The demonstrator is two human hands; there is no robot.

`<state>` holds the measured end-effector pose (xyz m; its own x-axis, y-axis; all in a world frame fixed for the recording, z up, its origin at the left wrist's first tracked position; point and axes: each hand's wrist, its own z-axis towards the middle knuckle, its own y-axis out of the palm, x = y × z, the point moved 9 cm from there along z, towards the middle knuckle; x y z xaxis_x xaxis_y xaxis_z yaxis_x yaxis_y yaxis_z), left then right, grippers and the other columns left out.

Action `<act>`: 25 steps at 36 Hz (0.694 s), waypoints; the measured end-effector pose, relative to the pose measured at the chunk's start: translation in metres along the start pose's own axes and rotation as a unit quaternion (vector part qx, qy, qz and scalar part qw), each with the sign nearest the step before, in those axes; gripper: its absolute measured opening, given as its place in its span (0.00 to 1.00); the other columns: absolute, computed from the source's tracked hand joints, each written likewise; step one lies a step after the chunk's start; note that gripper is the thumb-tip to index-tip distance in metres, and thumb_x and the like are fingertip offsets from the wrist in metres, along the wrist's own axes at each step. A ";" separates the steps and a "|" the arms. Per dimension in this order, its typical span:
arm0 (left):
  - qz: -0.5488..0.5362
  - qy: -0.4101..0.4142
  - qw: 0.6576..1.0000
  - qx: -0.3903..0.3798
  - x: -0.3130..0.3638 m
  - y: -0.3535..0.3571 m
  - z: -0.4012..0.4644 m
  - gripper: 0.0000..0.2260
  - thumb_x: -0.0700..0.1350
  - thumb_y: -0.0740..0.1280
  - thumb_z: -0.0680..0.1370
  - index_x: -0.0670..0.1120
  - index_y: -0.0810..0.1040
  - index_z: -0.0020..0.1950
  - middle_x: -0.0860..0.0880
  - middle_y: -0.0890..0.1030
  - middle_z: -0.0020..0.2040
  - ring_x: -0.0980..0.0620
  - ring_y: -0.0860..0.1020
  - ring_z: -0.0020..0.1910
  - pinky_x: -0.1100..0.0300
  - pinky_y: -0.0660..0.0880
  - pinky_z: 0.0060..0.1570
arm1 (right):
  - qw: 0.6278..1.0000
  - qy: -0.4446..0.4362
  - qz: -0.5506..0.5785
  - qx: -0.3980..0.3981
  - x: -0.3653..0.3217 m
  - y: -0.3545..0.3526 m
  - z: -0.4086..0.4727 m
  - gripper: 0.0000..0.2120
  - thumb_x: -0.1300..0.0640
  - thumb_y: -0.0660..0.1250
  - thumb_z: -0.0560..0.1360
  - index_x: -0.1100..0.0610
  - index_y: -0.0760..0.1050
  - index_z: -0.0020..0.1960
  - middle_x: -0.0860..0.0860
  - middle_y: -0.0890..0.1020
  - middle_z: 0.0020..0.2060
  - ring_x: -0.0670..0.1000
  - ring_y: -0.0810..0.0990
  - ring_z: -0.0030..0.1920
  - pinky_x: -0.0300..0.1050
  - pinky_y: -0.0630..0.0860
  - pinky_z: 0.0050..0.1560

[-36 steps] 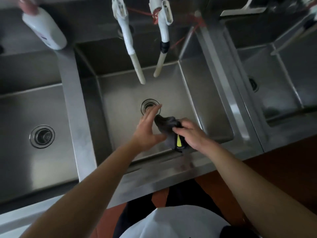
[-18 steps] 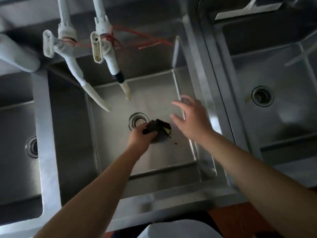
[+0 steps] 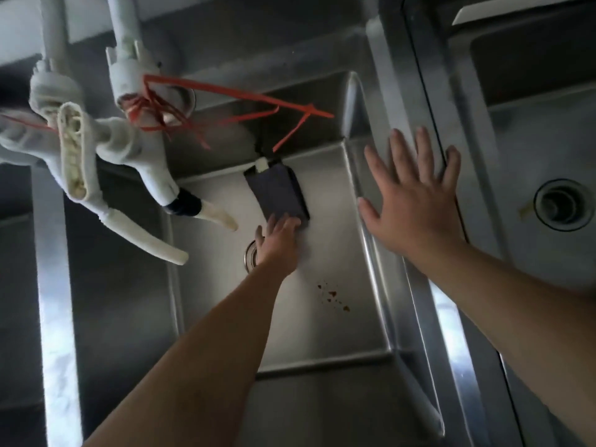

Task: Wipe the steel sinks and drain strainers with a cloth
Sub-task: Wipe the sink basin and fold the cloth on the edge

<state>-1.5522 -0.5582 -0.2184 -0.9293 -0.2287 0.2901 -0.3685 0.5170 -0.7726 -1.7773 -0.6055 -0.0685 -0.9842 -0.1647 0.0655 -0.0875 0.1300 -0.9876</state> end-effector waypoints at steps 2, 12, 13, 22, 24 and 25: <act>-0.023 -0.016 0.999 -0.017 -0.002 0.015 0.000 0.25 0.47 0.58 0.79 0.52 0.63 0.77 0.50 0.57 0.81 0.51 0.50 0.81 0.43 0.45 0.78 | 1.000 0.000 -0.005 0.000 -0.001 -0.002 -0.001 0.37 0.35 0.54 0.77 0.48 0.49 0.81 0.57 0.51 0.81 0.63 0.44 0.80 0.74 0.48 0.73; -0.094 -0.038 0.988 0.116 0.010 -0.002 0.045 0.29 0.41 0.57 0.79 0.47 0.55 0.81 0.48 0.55 0.81 0.48 0.50 0.80 0.49 0.48 0.78 | 0.999 0.018 -0.026 0.012 -0.002 -0.004 0.000 0.39 0.38 0.55 0.77 0.50 0.44 0.82 0.56 0.50 0.81 0.62 0.45 0.80 0.73 0.49 0.73; -0.091 -0.042 0.988 0.114 0.015 -0.001 0.053 0.29 0.43 0.57 0.80 0.48 0.54 0.81 0.49 0.53 0.82 0.49 0.49 0.80 0.48 0.47 0.78 | 0.999 0.022 -0.027 0.014 -0.001 -0.005 0.000 0.39 0.39 0.54 0.77 0.50 0.43 0.82 0.55 0.50 0.81 0.62 0.45 0.80 0.73 0.49 0.73; -0.208 -0.245 0.926 0.197 -0.011 0.004 0.105 0.37 0.54 0.63 0.80 0.49 0.46 0.82 0.43 0.44 0.82 0.42 0.48 0.81 0.46 0.47 0.78 | 0.999 0.038 -0.026 0.015 0.000 -0.006 0.000 0.38 0.40 0.54 0.77 0.53 0.46 0.82 0.54 0.53 0.81 0.61 0.48 0.80 0.72 0.50 0.73; -0.216 -0.269 0.916 0.206 -0.024 0.009 0.111 0.36 0.54 0.61 0.81 0.48 0.45 0.82 0.41 0.45 0.82 0.40 0.48 0.80 0.48 0.47 0.77 | 0.999 0.039 -0.023 0.009 0.000 -0.006 0.001 0.39 0.40 0.54 0.77 0.53 0.46 0.82 0.54 0.53 0.81 0.61 0.48 0.80 0.72 0.50 0.73; -0.207 -0.275 0.917 0.201 -0.027 0.013 0.113 0.35 0.55 0.60 0.82 0.49 0.45 0.82 0.41 0.45 0.82 0.40 0.48 0.80 0.48 0.47 0.77 | 0.999 0.040 -0.022 0.007 0.000 -0.006 0.001 0.38 0.41 0.54 0.77 0.53 0.46 0.82 0.54 0.53 0.81 0.61 0.48 0.80 0.72 0.50 0.73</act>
<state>-1.5286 -0.6388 -0.3004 -0.5172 -0.7758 0.3614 -0.5434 -0.0286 -0.8390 -1.7766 -0.6075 -0.0624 -0.9888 -0.0907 0.1187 -0.1285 0.1106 -0.9855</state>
